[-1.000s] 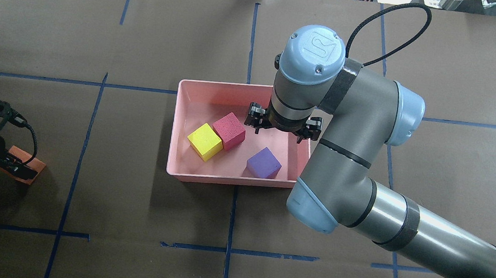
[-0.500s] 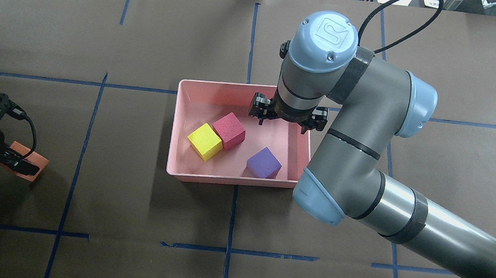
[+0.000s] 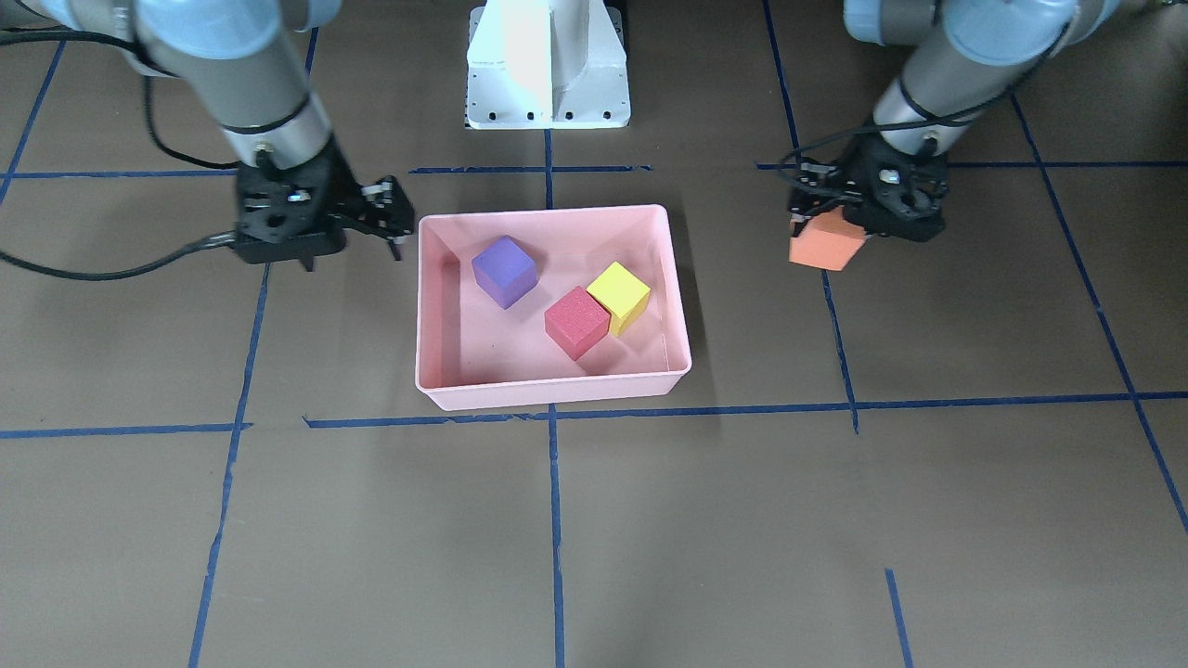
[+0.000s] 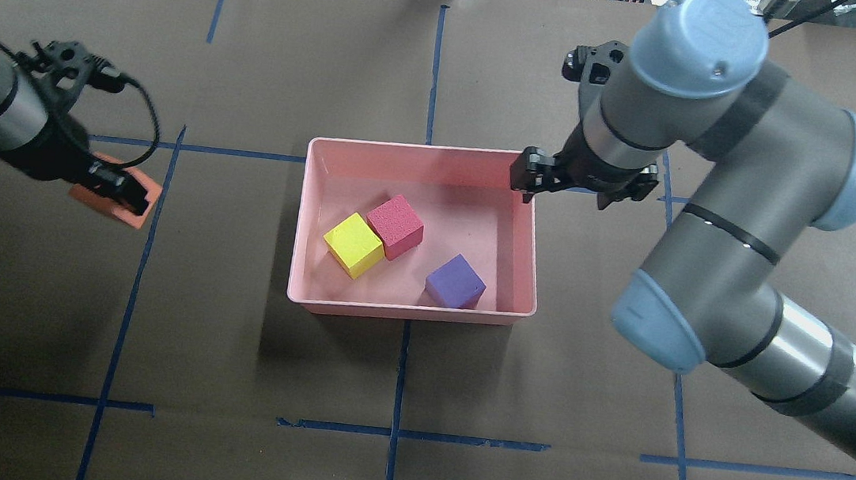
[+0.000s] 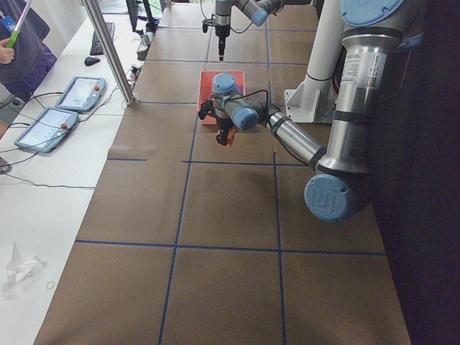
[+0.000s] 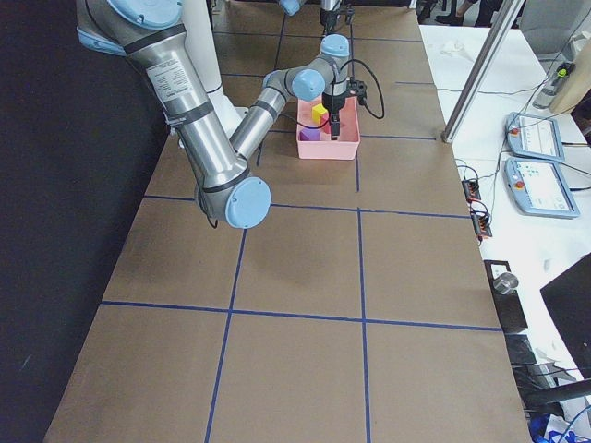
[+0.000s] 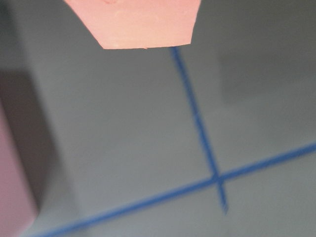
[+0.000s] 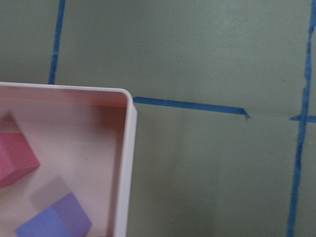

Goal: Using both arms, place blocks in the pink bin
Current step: 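Place the orange cube in the bin with the left gripper while the right withdraws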

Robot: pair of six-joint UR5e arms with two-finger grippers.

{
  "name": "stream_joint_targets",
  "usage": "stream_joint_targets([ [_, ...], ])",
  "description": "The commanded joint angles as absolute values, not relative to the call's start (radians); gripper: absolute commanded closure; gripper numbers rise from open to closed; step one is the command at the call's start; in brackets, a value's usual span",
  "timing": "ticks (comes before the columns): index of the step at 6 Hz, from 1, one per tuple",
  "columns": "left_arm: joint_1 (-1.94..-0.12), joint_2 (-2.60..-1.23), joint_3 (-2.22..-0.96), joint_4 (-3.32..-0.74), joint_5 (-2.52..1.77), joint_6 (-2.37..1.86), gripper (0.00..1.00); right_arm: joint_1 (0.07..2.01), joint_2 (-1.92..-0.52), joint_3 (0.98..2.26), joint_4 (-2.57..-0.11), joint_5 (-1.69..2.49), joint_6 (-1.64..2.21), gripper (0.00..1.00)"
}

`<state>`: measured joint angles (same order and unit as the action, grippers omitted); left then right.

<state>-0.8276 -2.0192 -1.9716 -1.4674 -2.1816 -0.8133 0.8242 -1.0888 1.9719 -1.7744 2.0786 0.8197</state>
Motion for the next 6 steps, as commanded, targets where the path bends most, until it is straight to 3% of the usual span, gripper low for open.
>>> stream_joint_targets([
  [1,-0.702,-2.315,-1.799,-1.413,-2.067,-1.059,0.85,0.949,-1.222,2.013,-1.773,2.147,0.57,0.0],
  [3,-0.603,-2.584,-1.519,-1.443,-2.008,-1.213,0.83,1.03,-1.322,2.035,-1.773,2.171,0.415,0.0],
  [4,-0.572,-2.664,-1.406,-1.504,-1.982,-1.273,0.52,1.064,-1.365,2.043,-1.772,2.196,0.353,0.0],
  [5,-0.574,-2.681,-1.379,-1.515,-1.98,-1.275,0.01,1.081,-1.39,2.054,-1.772,2.2,0.322,0.0],
  [6,-0.59,-2.645,-1.422,-1.503,-1.985,-1.246,0.0,1.097,-1.417,2.065,-1.772,2.2,0.293,0.0],
])
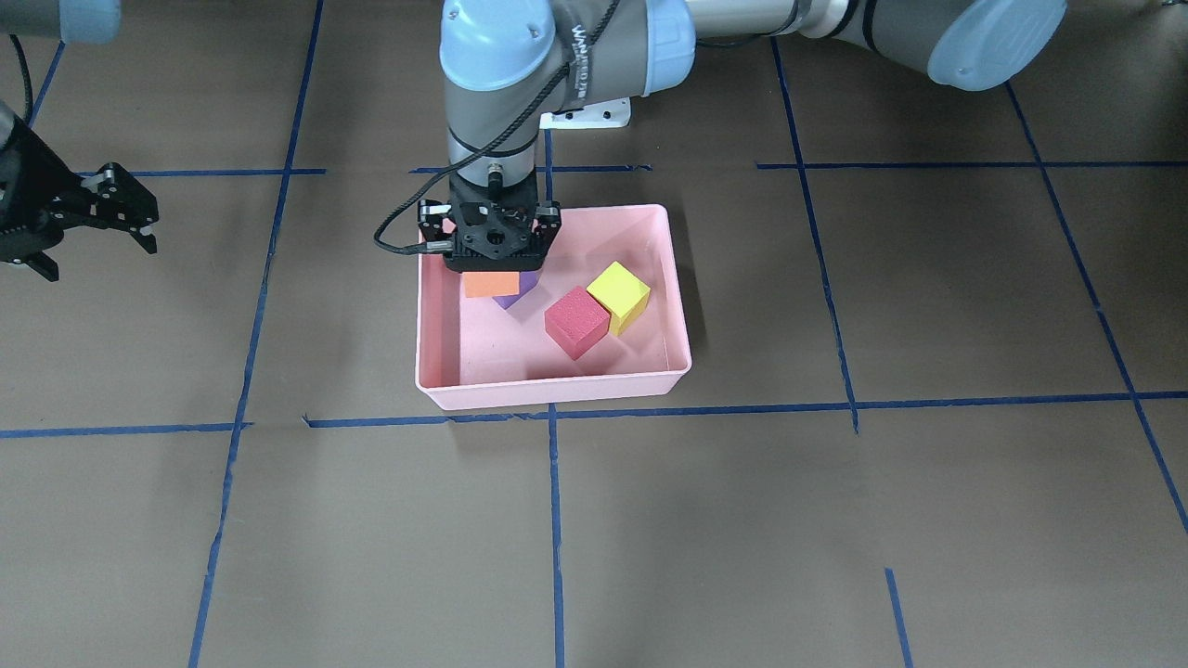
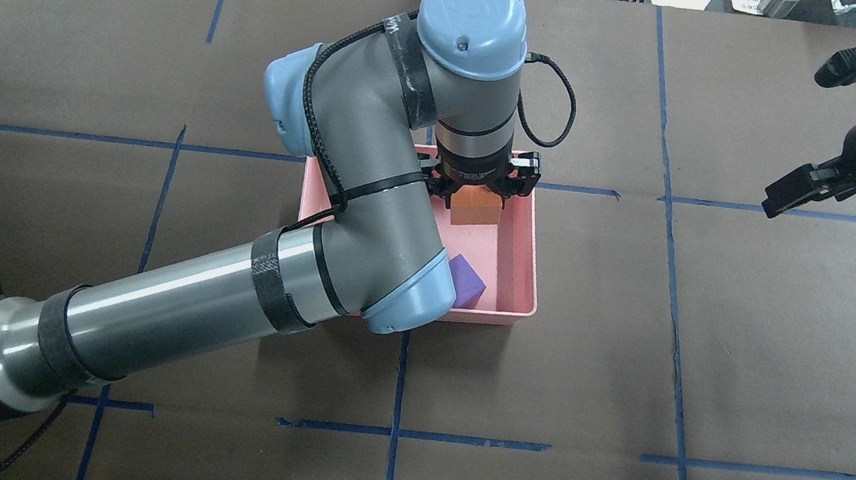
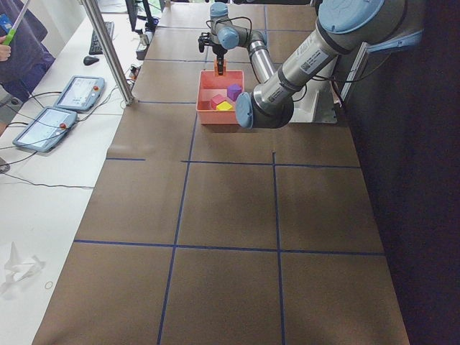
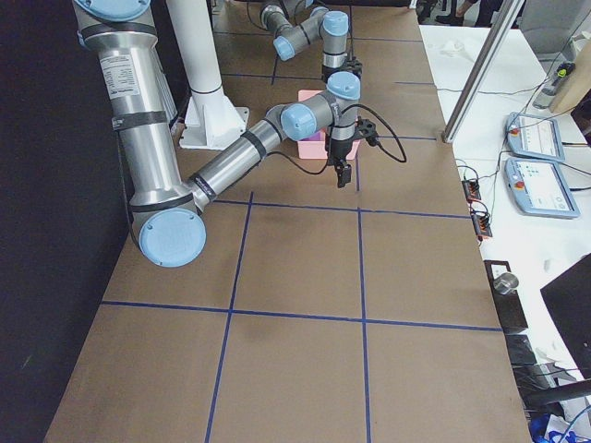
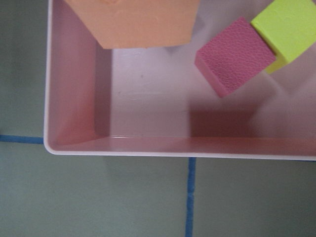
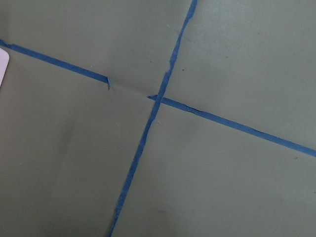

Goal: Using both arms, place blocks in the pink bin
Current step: 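Place the orange cube in the bin with the left gripper while the right withdraws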

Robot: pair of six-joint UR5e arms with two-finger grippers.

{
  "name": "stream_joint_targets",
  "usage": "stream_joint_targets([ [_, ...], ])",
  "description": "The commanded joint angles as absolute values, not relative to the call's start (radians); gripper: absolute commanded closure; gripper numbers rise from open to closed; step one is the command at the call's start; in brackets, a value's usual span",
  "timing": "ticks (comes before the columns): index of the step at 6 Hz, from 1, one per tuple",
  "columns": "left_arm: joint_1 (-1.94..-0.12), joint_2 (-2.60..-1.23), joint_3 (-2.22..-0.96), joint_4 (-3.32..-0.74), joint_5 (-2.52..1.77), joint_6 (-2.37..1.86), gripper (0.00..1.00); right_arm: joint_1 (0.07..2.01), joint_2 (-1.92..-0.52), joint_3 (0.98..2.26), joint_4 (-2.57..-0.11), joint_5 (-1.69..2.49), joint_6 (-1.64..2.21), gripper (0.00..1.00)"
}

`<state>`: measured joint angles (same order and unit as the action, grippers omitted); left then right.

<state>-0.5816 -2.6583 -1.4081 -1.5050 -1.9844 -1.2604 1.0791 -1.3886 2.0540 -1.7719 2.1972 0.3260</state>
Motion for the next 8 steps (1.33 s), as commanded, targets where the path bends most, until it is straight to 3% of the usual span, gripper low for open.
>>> stream_joint_targets([
  [1,-0.619,-2.493,-1.594,-1.485,-2.008,-1.11,0.0,1.144,-1.46,2.069,-1.772,2.221,0.216,0.0],
  [2,-0.688,-2.329,-1.75,-1.451,-2.051,-0.974,0.0,1.214,-1.521,2.069,-1.773,2.244,0.093,0.0],
  [4,-0.853,-2.057,-1.909,-1.442,-2.13,-0.611,0.0,1.354,-1.656,2.063,-1.773,2.264,-0.145,0.0],
  [6,-1.106,-1.848,-1.908,-1.442,-2.259,-0.176,0.0,1.484,-1.767,2.045,-1.773,2.269,-0.271,0.0],
  [8,-1.37,-1.645,-1.832,-1.456,-2.325,0.173,0.0,1.549,-1.79,1.965,-1.773,2.321,-0.276,0.01],
])
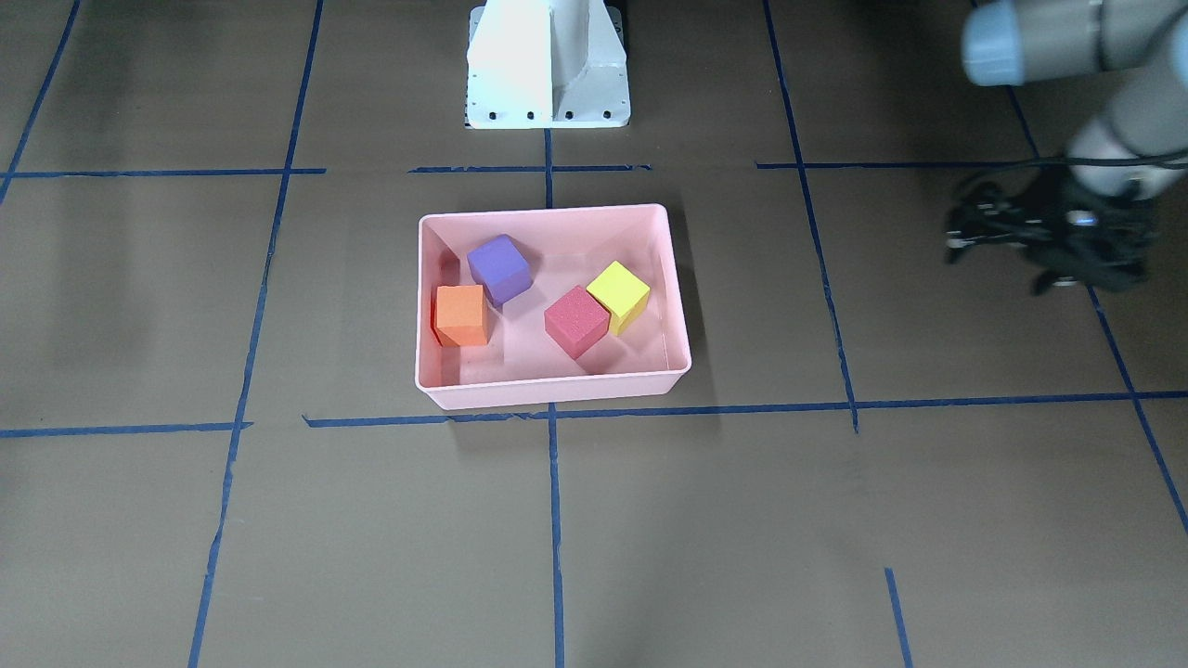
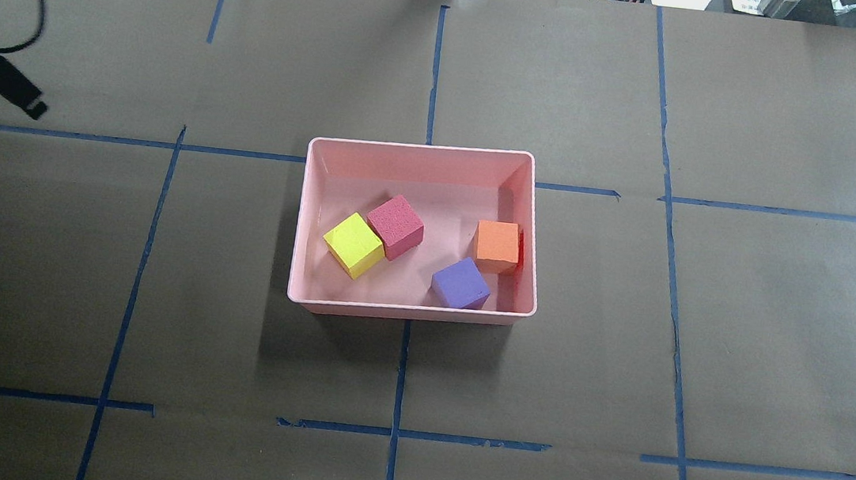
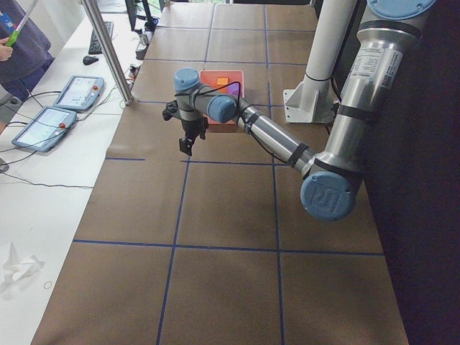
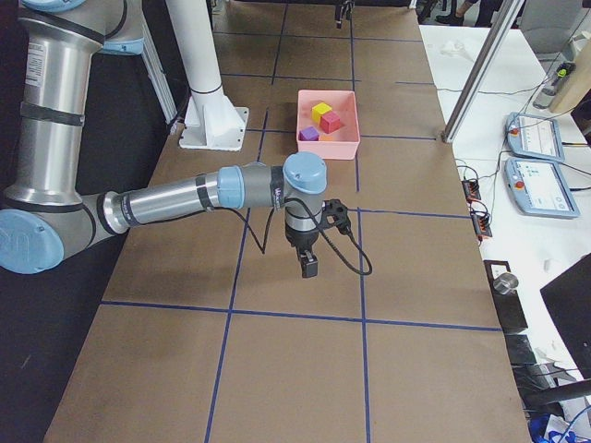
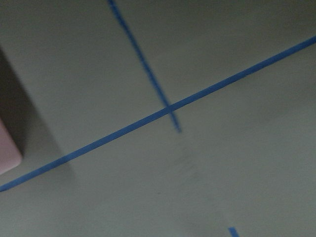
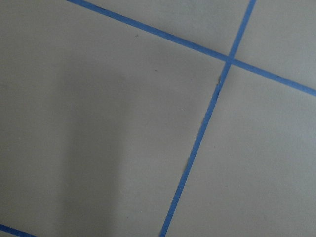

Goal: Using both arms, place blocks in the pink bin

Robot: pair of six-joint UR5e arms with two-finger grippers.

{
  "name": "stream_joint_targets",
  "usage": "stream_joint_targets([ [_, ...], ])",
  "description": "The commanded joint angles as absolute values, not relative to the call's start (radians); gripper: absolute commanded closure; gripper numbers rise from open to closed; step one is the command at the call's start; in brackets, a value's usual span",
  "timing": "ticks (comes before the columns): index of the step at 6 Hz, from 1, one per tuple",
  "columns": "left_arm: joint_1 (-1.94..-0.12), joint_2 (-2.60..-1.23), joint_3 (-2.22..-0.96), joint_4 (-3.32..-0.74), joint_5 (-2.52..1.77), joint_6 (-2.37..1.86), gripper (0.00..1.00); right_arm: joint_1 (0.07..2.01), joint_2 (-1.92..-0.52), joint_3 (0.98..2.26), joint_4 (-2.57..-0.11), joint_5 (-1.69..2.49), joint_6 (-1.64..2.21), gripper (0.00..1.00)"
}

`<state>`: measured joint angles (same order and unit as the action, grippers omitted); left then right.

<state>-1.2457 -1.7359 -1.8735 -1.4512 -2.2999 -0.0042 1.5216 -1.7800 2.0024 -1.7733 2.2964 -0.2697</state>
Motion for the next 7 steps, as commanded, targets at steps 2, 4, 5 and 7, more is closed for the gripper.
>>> stream_joint_targets([
  [2,-1.602,-1.524,-1.712,-1.457,-2.329,0.37,0.0,1.551,-1.792,1.942,-1.773,2.322,-0.267,0.0],
  [4,-1.626,-1.474,-1.704,-1.459,-2.33,0.37,0.0,1.551,-1.789,1.94,-1.773,2.324,-0.262,0.0],
  [5,-1.628,-1.467,-1.683,-1.456,-2.335,0.365,0.0,1.551,-1.789,1.942,-1.773,2.324,-0.262,0.0],
  [7,-1.628,-1.467,-1.696,-1.457,-2.326,0.364,0.0,1.551,-1.789,1.944,-1.773,2.325,-0.262,0.0],
])
